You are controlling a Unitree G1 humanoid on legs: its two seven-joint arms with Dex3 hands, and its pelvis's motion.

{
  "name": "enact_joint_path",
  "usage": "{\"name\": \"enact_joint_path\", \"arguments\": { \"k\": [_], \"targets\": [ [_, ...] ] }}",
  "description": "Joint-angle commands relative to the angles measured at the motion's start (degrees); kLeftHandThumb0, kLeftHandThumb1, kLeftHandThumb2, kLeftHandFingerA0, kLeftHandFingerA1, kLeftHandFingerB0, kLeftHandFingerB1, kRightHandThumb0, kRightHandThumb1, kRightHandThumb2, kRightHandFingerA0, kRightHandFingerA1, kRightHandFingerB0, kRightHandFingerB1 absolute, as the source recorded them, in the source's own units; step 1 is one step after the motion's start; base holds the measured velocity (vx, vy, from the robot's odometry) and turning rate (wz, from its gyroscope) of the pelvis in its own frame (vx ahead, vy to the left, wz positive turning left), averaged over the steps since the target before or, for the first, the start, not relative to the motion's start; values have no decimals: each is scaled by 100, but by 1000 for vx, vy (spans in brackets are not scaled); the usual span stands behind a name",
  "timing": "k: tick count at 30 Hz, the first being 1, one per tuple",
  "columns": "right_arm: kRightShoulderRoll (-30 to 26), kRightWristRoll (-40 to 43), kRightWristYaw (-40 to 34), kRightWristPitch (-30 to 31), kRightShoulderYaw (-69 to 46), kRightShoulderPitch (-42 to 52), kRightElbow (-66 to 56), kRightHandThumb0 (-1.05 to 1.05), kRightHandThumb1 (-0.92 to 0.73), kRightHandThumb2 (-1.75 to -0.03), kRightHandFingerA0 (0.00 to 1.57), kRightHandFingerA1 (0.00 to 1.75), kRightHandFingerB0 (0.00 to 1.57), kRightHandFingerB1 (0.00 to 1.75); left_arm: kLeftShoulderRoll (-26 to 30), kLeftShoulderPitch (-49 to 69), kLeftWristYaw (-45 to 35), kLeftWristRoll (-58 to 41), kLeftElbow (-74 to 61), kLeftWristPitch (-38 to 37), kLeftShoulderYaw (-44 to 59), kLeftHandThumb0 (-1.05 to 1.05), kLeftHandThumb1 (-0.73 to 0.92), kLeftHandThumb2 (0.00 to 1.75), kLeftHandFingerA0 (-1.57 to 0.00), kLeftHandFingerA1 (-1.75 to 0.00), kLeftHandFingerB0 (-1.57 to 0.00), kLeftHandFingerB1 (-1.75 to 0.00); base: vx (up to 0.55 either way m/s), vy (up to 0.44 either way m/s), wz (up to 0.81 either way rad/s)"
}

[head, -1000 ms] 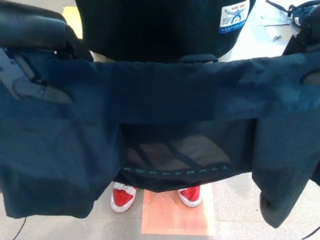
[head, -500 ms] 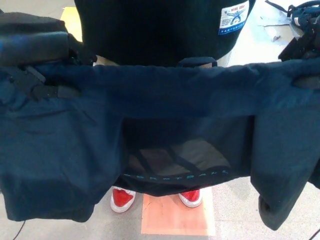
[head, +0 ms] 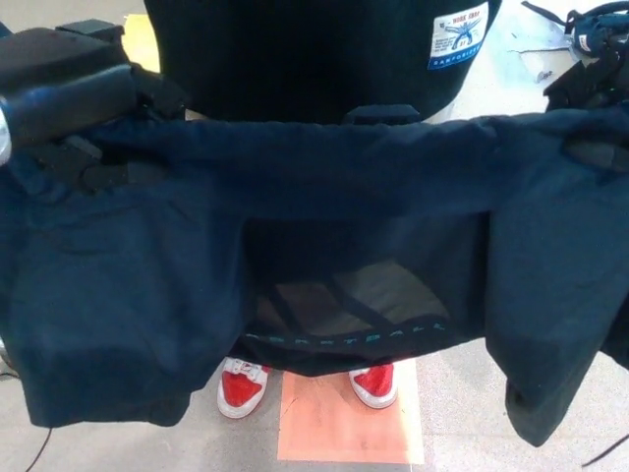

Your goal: A person hands a coat to the robot and the robot grabs it with both hands and holds it while the person wears the coat.

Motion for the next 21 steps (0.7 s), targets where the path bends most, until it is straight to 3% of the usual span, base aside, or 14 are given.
{"name": "enact_joint_path", "arguments": {
  "k": [1,3,5,6,7,8,9,11,12,14,15,18,19,21],
  "targets": [
    [939,-1377,-3728,-341,-588,329,790,-39,-86,-65,122,63,109,59,-928,947,4347,1404,1317,-863,528,-34,86,66,-95,-154,-76,-147,0,0,0],
    [993,-1519,-3875,-348,-492,201,882,-38,-87,-65,120,70,110,61,-1046,922,4571,1499,1350,-763,492,-34,85,65,-98,-148,-80,-143,0,0,0],
    [1088,-1639,-4041,-242,-408,-7,1027,-38,-86,-66,118,100,108,91,-1159,719,4747,1572,1407,-607,498,-35,83,69,-98,-149,-83,-138,0,0,0],
    [1111,-1656,-4130,-265,-409,-63,1097,-38,-86,-66,118,100,108,91,-1184,650,4843,1576,1482,-652,506,-35,83,69,-98,-149,-83,-138,0,0,0],
    [1144,-1699,-4379,-316,-393,-299,1373,-40,-83,-66,109,136,96,122,-1143,342,5095,1700,1730,-712,444,-34,85,70,-86,-167,-74,-149,0,0,0],
    [1160,-1722,-4485,-342,-389,-397,1493,-40,-83,-66,109,136,96,122,-1124,214,5204,1756,1837,-737,414,-34,85,70,-86,-167,-74,-149,0,0,0],
    [1171,-1734,-4517,-311,-401,-452,1526,-39,-82,-69,99,158,85,144,-1124,149,5231,1746,1862,-754,435,-34,87,70,-85,-175,-72,-153,0,0,0],
    [1184,-1716,-4576,-325,-443,-601,1644,-39,-84,-67,98,159,80,151,-1108,-40,5237,1743,1967,-782,448,-35,88,67,-86,-174,-70,-159,0,0,0],
    [1146,-1790,-4622,-274,-421,-752,1717,-39,-86,-72,91,161,81,146,-1073,-232,5187,1736,2009,-722,488,-35,88,71,-85,-170,-72,-152,0,0,0],
    [1103,-1803,-4680,-316,-423,-956,1900,-39,-86,-66,96,155,78,147,-1037,-470,5243,1759,2134,-725,498,-34,87,66,-91,-164,-71,-144,0,0,0],
    [1064,-1782,-4707,-385,-444,-1106,2023,-40,-85,-72,91,163,80,147,-994,-659,5329,1782,2283,-805,486,-36,87,66,-86,-175,-66,-161,0,0,0],
    [1005,-1733,-4762,-495,-507,-1429,2236,-40,-85,-71,89,165,77,148,-917,-1074,5540,1813,2635,-1007,446,-36,87,66,-87,-175,-68,-161,0,0,0],
    [999,-1713,-4762,-453,-533,-1574,2294,-41,-84,-65,85,175,65,155,-920,-1209,5557,1818,2694,-981,441,-35,86,66,-90,-175,-69,-165,0,0,0],
    [979,-1685,-4810,-414,-570,-1907,2459,-42,-81,-70,86,171,78,146,-927,-1509,5628,1835,2852,-948,431,-35,85,66,-91,-175,-70,-168,0,0,0]
  ]
}}
